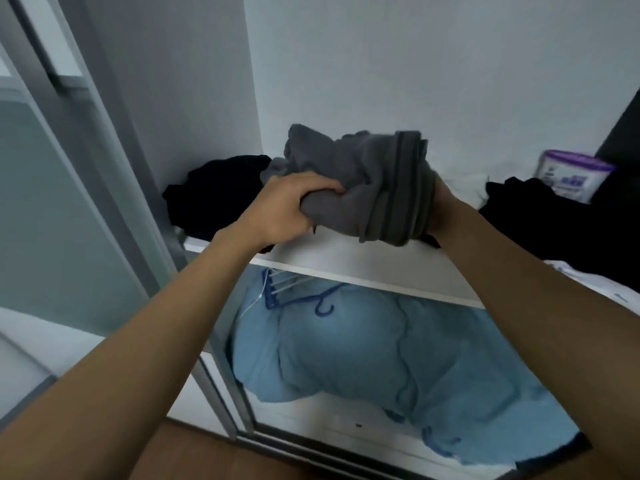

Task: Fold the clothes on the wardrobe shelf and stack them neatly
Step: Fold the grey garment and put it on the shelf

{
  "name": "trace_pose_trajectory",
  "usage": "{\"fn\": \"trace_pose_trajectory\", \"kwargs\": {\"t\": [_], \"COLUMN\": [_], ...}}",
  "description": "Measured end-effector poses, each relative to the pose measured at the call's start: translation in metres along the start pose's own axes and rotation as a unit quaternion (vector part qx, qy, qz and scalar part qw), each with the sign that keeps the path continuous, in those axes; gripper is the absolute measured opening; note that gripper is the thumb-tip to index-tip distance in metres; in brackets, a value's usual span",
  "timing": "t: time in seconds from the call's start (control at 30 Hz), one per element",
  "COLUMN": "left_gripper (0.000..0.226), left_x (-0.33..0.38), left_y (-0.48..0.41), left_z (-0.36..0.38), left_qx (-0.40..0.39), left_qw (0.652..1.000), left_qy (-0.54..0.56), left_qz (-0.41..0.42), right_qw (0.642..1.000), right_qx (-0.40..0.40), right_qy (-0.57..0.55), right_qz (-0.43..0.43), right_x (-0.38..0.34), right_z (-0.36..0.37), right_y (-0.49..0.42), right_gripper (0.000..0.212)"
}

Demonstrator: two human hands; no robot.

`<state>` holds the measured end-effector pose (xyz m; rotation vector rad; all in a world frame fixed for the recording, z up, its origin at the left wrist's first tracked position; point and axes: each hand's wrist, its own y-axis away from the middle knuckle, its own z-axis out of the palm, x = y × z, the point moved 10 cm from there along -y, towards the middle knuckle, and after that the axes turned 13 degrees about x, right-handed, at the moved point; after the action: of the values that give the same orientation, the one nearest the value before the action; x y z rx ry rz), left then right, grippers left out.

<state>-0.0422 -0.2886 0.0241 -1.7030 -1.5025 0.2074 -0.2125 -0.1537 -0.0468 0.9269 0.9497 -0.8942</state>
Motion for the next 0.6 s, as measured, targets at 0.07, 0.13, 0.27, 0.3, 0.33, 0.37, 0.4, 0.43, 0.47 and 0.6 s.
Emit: {"fn": "trace_pose_trajectory", "kwargs": {"t": [0.07,0.13,0.27,0.3,0.33,0.37,0.4,0.43,0.47,0.6], "left_gripper": [0.055,0.049,0.062,0.064,0.066,0.067,0.068,0.069,0.07,0.071], "left_x": [-0.056,-0.089,-0.116,-0.121,-0.129,-0.139,-0.148,-0.156,-0.162,-0.173], "left_y": [0.015,0.028,-0.005,-0.013,-0.019,-0.023,-0.024,-0.025,-0.026,-0.037], "left_z": [0.041,0.067,0.081,0.087,0.094,0.102,0.109,0.117,0.125,0.146], "left_qx": [-0.106,-0.121,-0.057,-0.065,-0.079,-0.09,-0.101,-0.111,-0.118,-0.116], "left_qw": [0.982,0.954,0.953,0.945,0.937,0.929,0.923,0.92,0.92,0.933], "left_qy": [-0.013,0.033,-0.161,-0.211,-0.241,-0.257,-0.263,-0.262,-0.254,-0.207], "left_qz": [-0.156,-0.274,-0.249,-0.241,-0.242,-0.25,-0.26,-0.268,-0.274,-0.271], "right_qw": [0.992,0.986,0.941,0.916,0.896,0.88,0.867,0.855,0.842,0.795], "right_qx": [0.035,0.052,0.035,0.041,0.049,0.054,0.056,0.057,0.064,0.112], "right_qy": [0.089,0.131,0.328,0.384,0.422,0.449,0.468,0.486,0.503,0.568], "right_qz": [0.082,0.085,-0.079,-0.108,-0.13,-0.148,-0.163,-0.173,-0.182,-0.18], "right_x": [0.032,0.047,0.048,0.048,0.047,0.046,0.045,0.045,0.046,0.057], "right_z": [-0.016,-0.025,-0.009,-0.004,-0.002,0.0,0.0,0.0,-0.002,-0.012], "right_y": [-0.021,-0.042,-0.068,-0.072,-0.077,-0.08,-0.086,-0.09,-0.095,-0.11], "right_gripper": [0.037,0.049,0.083,0.09,0.093,0.091,0.087,0.081,0.074,0.054]}}
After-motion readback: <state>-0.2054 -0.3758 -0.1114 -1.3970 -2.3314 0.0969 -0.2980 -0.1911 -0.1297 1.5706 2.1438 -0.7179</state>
